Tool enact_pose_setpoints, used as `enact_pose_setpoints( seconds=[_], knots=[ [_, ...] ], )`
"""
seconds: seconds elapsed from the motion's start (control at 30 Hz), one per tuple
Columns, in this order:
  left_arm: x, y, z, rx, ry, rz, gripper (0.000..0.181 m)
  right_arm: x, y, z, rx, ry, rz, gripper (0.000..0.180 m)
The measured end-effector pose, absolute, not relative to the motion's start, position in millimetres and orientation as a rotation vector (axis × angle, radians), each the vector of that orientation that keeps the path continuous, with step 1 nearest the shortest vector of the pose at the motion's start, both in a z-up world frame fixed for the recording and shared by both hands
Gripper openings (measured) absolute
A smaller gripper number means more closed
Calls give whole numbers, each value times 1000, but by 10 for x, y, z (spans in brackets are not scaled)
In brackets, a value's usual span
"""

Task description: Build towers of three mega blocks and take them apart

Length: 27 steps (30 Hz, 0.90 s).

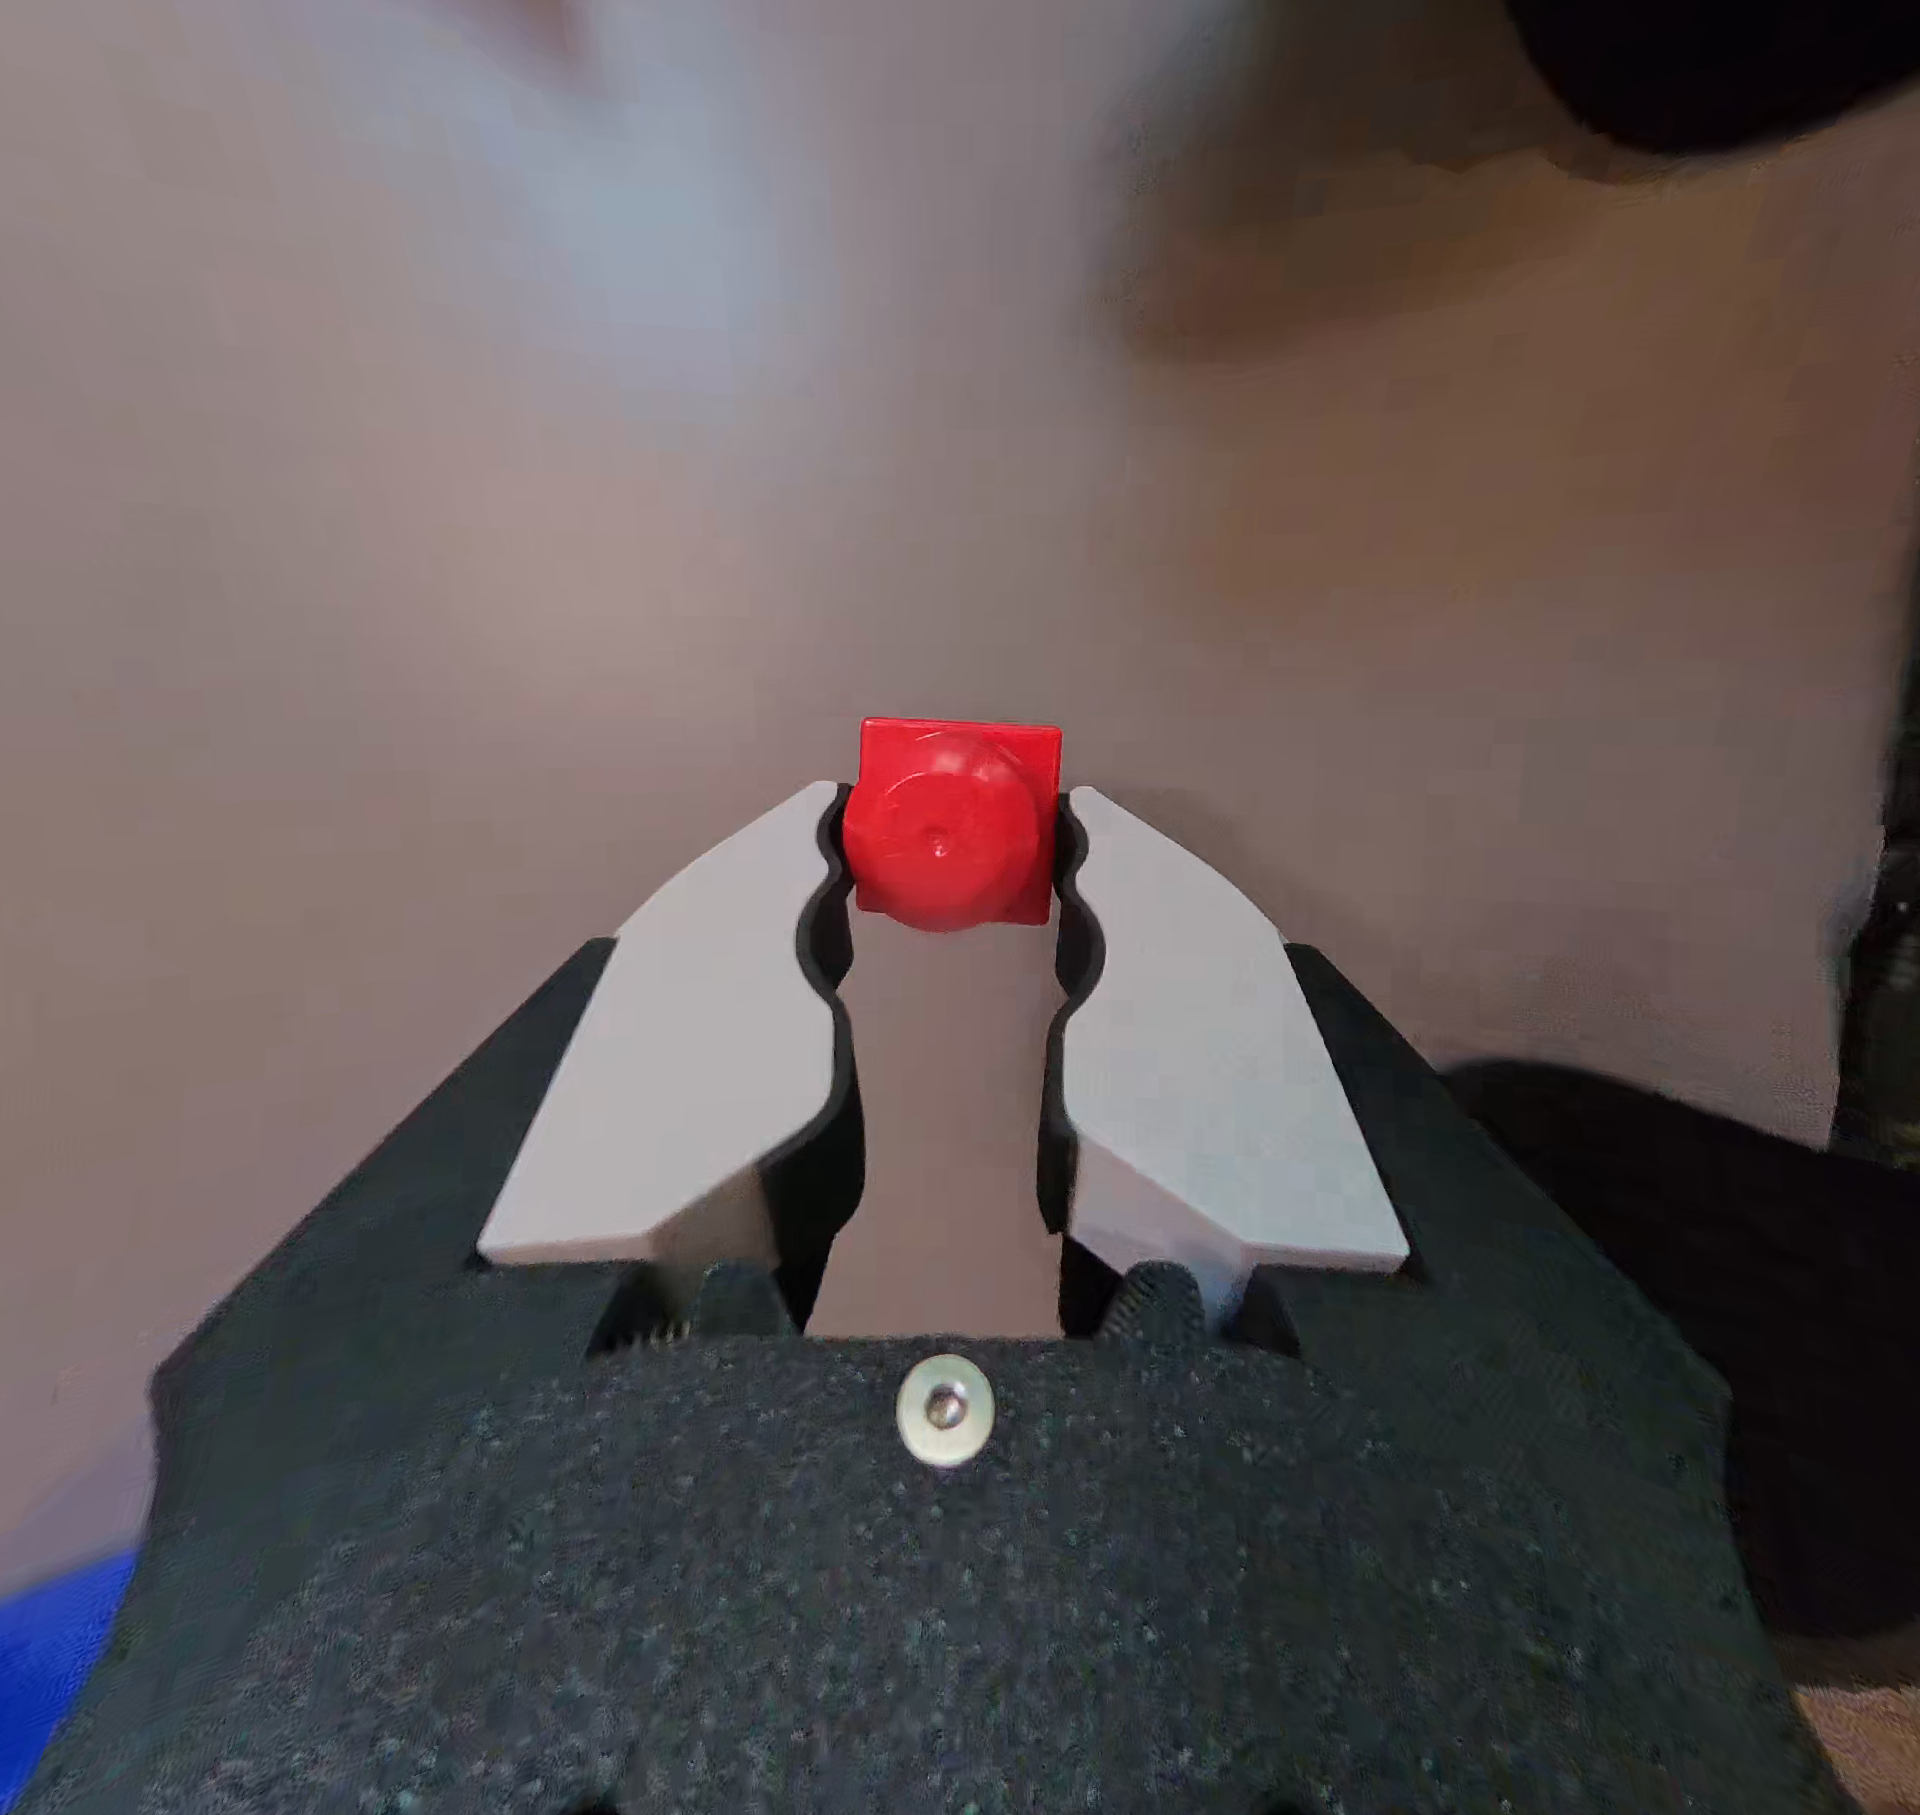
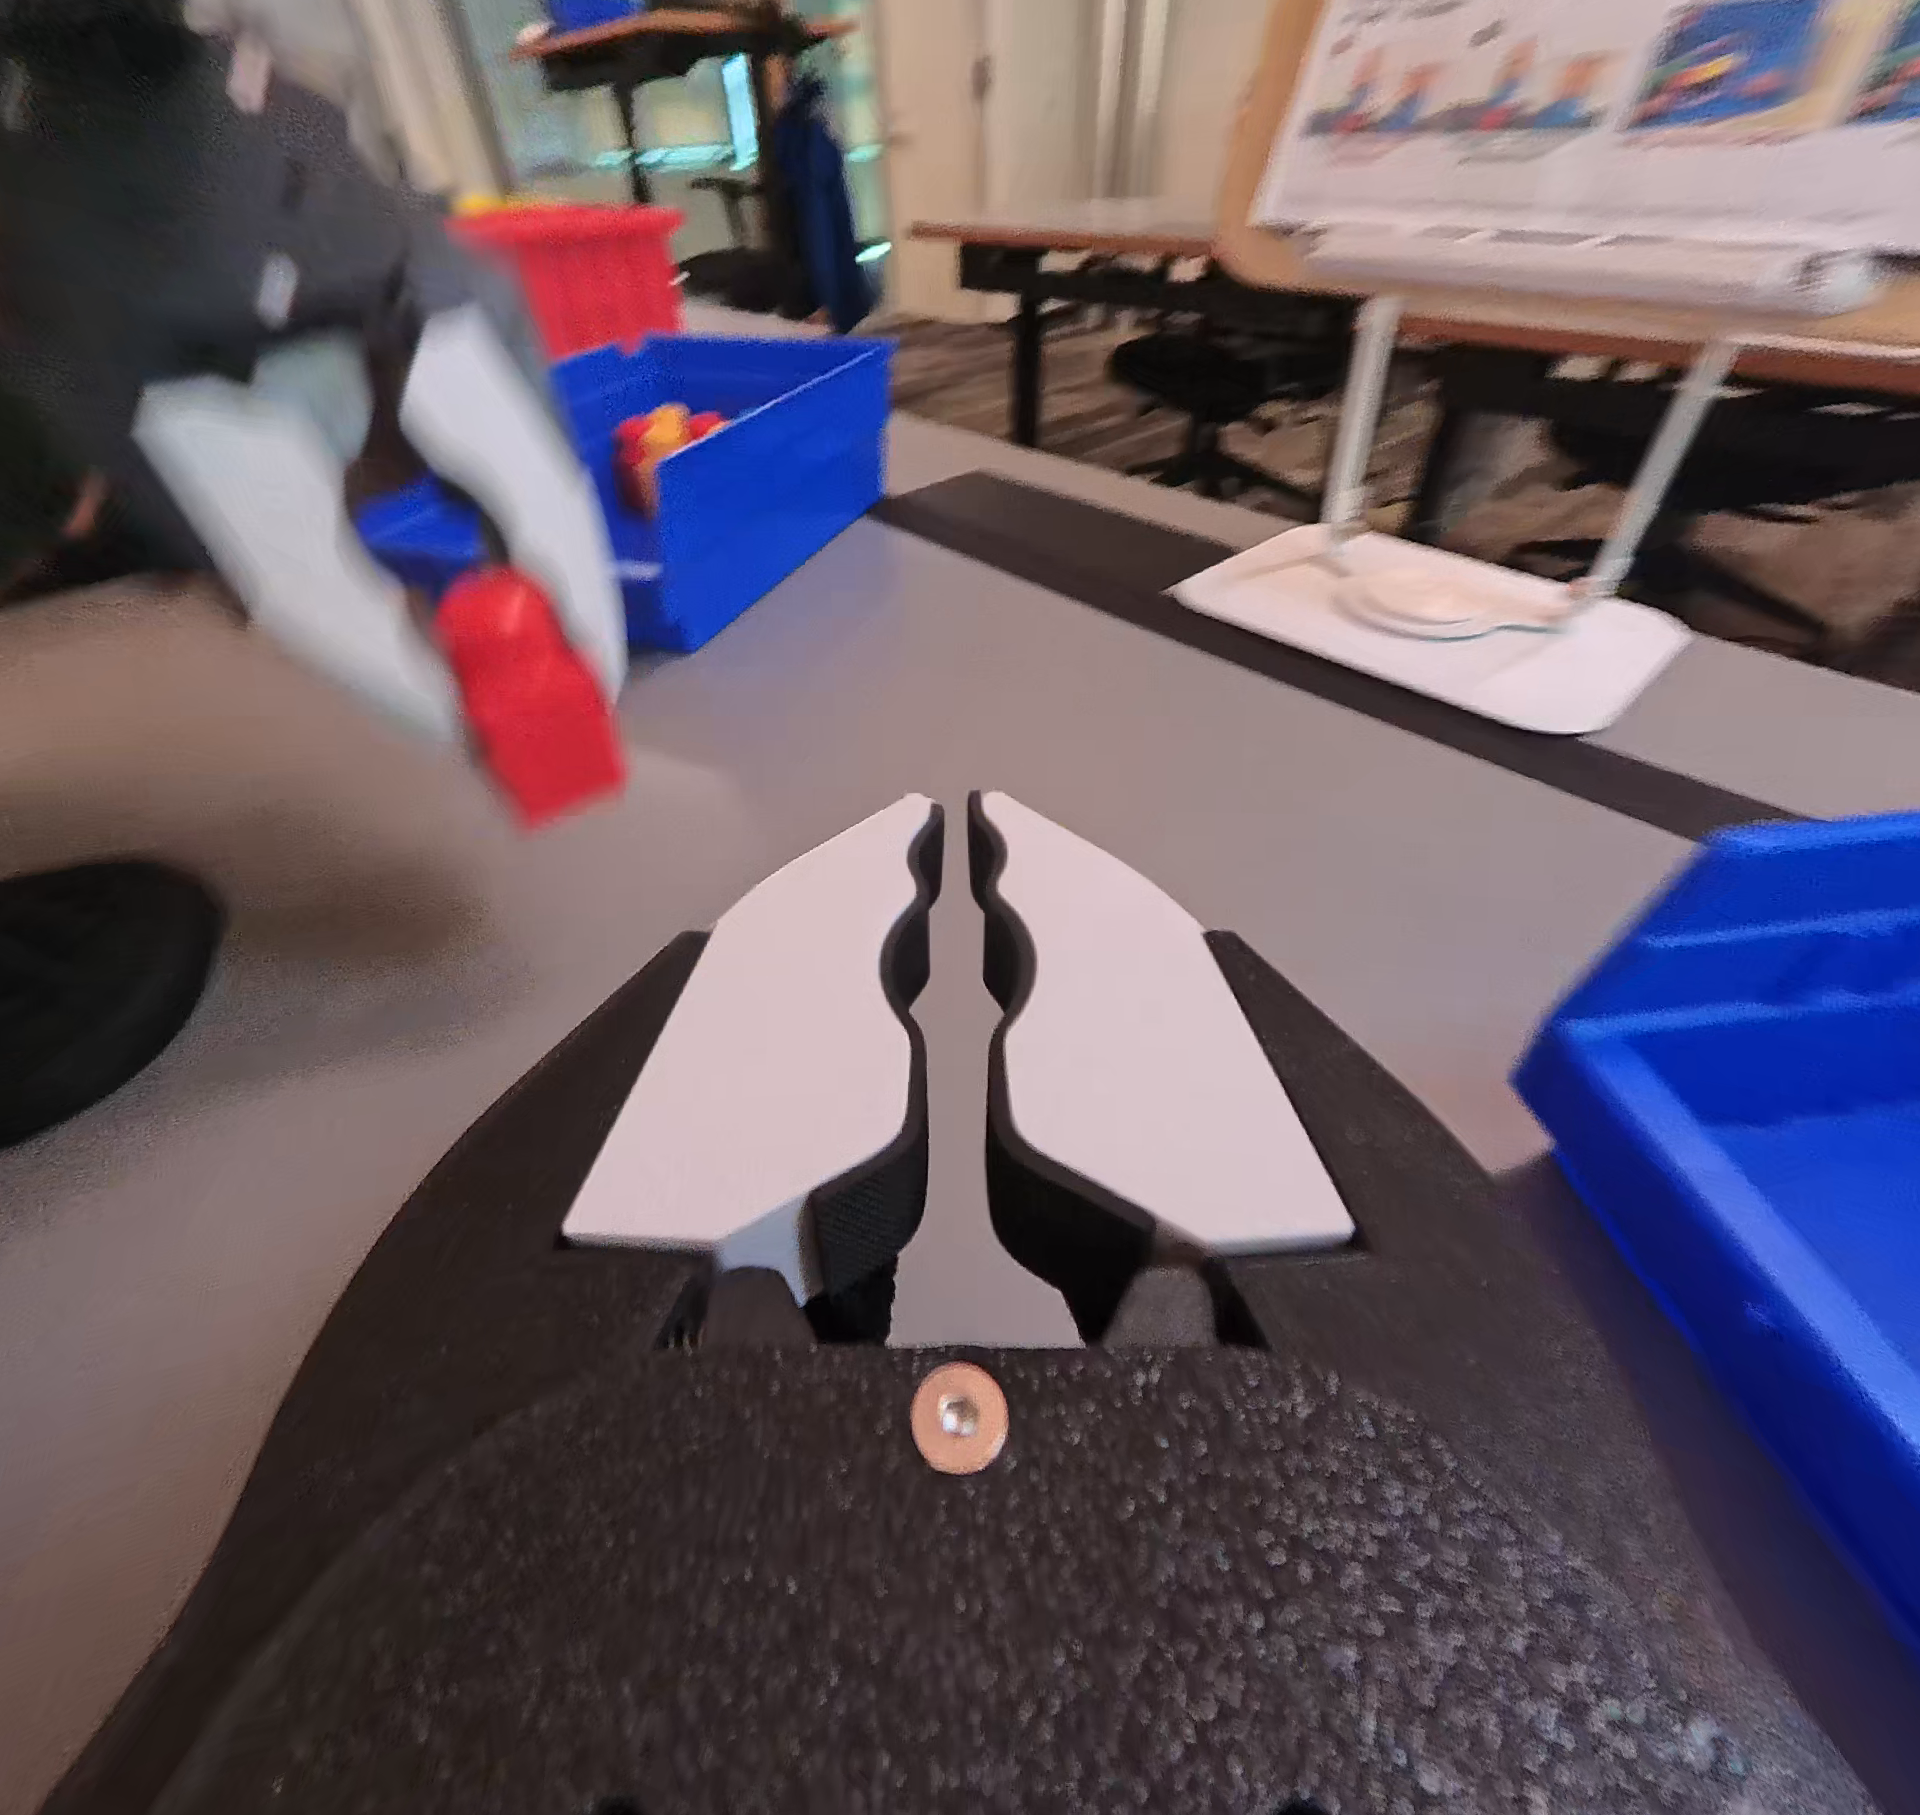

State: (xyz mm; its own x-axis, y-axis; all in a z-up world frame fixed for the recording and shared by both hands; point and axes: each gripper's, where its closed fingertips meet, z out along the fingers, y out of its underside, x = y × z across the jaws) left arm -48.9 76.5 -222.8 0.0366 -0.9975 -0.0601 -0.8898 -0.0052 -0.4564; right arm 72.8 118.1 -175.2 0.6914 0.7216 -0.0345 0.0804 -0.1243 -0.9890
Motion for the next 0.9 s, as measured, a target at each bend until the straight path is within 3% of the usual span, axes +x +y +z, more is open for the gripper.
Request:
enact_pose_setpoints(
  seconds=[0.2, 0.3, 0.37, 0.6, 0.73, 0.83, 0.87, 0.9],
  knots=[
    [12, 394, -2727, -1879, 1992, -486, 36, 1430, 1397, -1431, -1527, -304, 423, 0],
    [15, 301, -2664, -1859, 1997, -543, 60, 1583, 1434, -1401, -1524, -245, 401, 1],
    [-60, 400, -2417, -1817, 1931, -571, 63, 1617, 1448, -1409, -1526, -237, 404, 1],
    [-1393, 2370, -1139, -1834, 1080, -322, 51, 1527, 1449, -1468, -1548, -275, 428, 1],
    [-2509, 3253, -1475, -2090, 689, -278, 59, 1485, 1446, -1508, -1564, -297, 435, 1],
    [-3010, 3530, -1907, -2225, 548, -210, 59, 1478, 1446, -1534, -1573, -308, 435, 1],
    [-3101, 3591, -2005, -2235, 543, -181, 68, 1478, 1449, -1542, -1575, -310, 434, 1],
    [-3130, 3647, -2002, -2211, 495, -226, 64, 1478, 1454, -1548, -1576, -310, 435, 1]
  ],
)
